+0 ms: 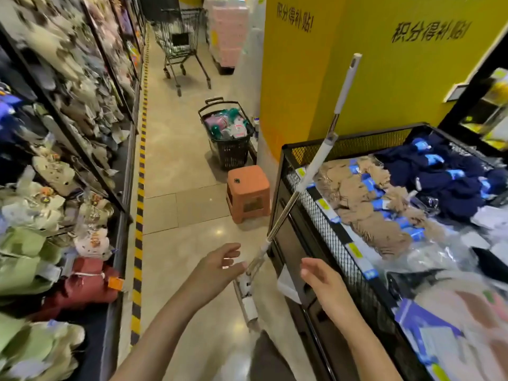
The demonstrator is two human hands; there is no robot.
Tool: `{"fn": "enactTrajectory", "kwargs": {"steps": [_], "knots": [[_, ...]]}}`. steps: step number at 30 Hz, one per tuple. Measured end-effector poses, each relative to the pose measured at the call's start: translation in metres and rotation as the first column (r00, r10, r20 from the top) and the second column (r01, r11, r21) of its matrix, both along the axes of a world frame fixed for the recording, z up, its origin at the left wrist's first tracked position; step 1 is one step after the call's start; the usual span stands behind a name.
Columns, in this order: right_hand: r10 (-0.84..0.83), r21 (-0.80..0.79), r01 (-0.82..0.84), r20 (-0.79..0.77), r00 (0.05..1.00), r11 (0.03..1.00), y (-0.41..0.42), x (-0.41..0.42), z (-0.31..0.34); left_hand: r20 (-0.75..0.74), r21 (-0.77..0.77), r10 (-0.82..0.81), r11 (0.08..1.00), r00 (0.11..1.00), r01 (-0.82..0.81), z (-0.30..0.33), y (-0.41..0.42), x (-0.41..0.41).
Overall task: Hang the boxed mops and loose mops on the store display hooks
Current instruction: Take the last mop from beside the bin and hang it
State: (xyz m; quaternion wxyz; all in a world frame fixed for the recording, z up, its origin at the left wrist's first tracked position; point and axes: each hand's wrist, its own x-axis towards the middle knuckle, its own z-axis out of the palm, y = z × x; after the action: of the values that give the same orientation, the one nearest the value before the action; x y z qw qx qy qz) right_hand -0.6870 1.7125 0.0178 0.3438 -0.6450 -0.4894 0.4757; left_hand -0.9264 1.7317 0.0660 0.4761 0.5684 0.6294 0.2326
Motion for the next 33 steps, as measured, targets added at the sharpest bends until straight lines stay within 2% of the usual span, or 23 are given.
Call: {"fn": "enactTrajectory", "kwargs": {"steps": [5, 9, 15, 22, 24, 27, 30, 33], "knots": [[0.007, 0.002, -0.007, 0.012, 1.000, 1.000, 0.097, 0.021, 0.005, 0.002, -0.011, 0.084, 0.996, 0.997, -0.083, -0.006, 0.053, 0.006], [-0.069, -0.027, 0.069, -0.035, 0.997, 0.997, 0.179, 0.042, 0.011, -0.002, -0.059, 0.196, 0.979, 0.981, -0.196, -0.012, 0.082, 0.002], [-0.163, 0.072, 0.158, 0.075, 0.984, 0.985, 0.279, 0.055, 0.008, 0.037, -0.102, 0.343, 0.936, 0.939, -0.338, -0.025, 0.103, 0.011], [-0.325, 0.069, 0.333, -0.101, 0.940, 0.940, 0.320, 0.031, 0.002, 0.031, -0.171, 0.423, 0.895, 0.906, -0.412, -0.040, 0.092, 0.010], [-0.288, 0.106, 0.301, -0.120, 0.950, 0.948, 0.314, 0.019, 0.001, 0.020, -0.175, 0.450, 0.880, 0.893, -0.441, -0.042, 0.084, 0.006], [-0.124, 0.195, 0.146, -0.120, 0.985, 0.970, 0.294, -0.011, 0.005, 0.022, -0.183, 0.499, 0.854, 0.867, -0.487, -0.042, 0.066, 0.002], [0.025, 0.329, -0.007, -0.050, 0.998, 0.944, 0.268, -0.053, 0.012, 0.050, -0.199, 0.572, 0.809, 0.819, -0.553, -0.042, 0.046, 0.000], [0.170, 0.350, -0.153, -0.020, 0.985, 0.924, 0.243, -0.091, 0.017, 0.048, -0.199, 0.621, 0.774, 0.783, -0.601, -0.040, 0.022, -0.001]]}}
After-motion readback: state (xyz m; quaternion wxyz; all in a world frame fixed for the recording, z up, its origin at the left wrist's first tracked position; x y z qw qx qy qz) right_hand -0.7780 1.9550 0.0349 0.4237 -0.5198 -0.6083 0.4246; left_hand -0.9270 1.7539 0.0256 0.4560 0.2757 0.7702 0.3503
